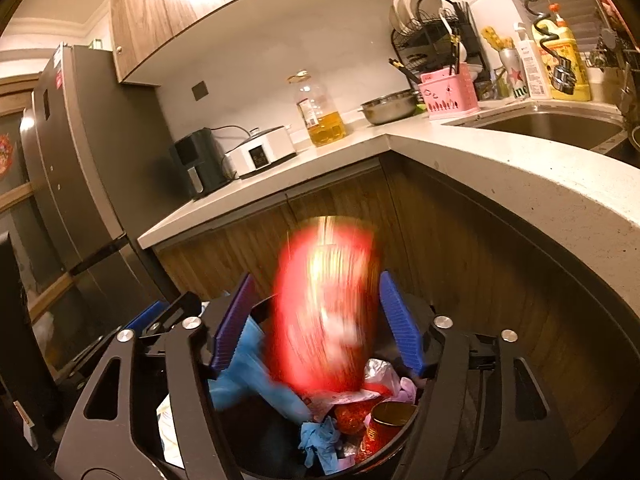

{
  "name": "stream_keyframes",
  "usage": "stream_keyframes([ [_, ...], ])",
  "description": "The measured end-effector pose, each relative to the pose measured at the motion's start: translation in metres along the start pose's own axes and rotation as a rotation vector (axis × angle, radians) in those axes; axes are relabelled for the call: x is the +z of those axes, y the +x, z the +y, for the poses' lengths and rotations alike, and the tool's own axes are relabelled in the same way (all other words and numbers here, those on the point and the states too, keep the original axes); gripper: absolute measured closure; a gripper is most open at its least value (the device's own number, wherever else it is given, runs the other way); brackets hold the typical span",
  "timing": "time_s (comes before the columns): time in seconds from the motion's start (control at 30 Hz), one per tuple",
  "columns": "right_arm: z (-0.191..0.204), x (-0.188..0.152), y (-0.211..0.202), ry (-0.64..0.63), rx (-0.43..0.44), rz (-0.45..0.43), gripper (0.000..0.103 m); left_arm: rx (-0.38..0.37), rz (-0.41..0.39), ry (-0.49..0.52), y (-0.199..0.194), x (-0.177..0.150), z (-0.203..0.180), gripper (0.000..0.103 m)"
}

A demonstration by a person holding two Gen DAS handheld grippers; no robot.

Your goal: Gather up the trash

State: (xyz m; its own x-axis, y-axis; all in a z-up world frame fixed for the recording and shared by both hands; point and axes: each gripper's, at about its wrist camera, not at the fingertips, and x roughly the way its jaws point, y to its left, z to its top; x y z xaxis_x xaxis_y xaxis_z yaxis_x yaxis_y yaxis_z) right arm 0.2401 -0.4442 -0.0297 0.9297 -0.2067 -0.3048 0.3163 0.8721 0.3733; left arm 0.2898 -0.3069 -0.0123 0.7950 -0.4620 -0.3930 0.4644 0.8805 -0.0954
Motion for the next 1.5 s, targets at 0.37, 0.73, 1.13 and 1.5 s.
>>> stream_keyframes([
  [0.37, 0.014, -0.010, -0.018, -0.093, -0.074, 0.005, 0.010, 0.072, -0.001, 0.000, -0.015, -0.009, 0.016, 0.020],
  [0.73, 0.039, -0.029, -0.044, -0.179, -0.140, 0.038, 0.005, 0.220, -0.006, -0.009, -0.066, -0.025, 0.049, 0.006],
  [1.13, 0.079, -0.056, -0.079, -0.263, -0.134, 0.085, 0.005, 0.306, 0.007, -0.028, -0.129, -0.045, 0.080, 0.006],
  [1.5, 0.116, -0.075, -0.131, -0.318, -0.123, 0.068, 0.005, 0.341, -0.012, -0.053, -0.191, -0.062, 0.099, 0.006],
])
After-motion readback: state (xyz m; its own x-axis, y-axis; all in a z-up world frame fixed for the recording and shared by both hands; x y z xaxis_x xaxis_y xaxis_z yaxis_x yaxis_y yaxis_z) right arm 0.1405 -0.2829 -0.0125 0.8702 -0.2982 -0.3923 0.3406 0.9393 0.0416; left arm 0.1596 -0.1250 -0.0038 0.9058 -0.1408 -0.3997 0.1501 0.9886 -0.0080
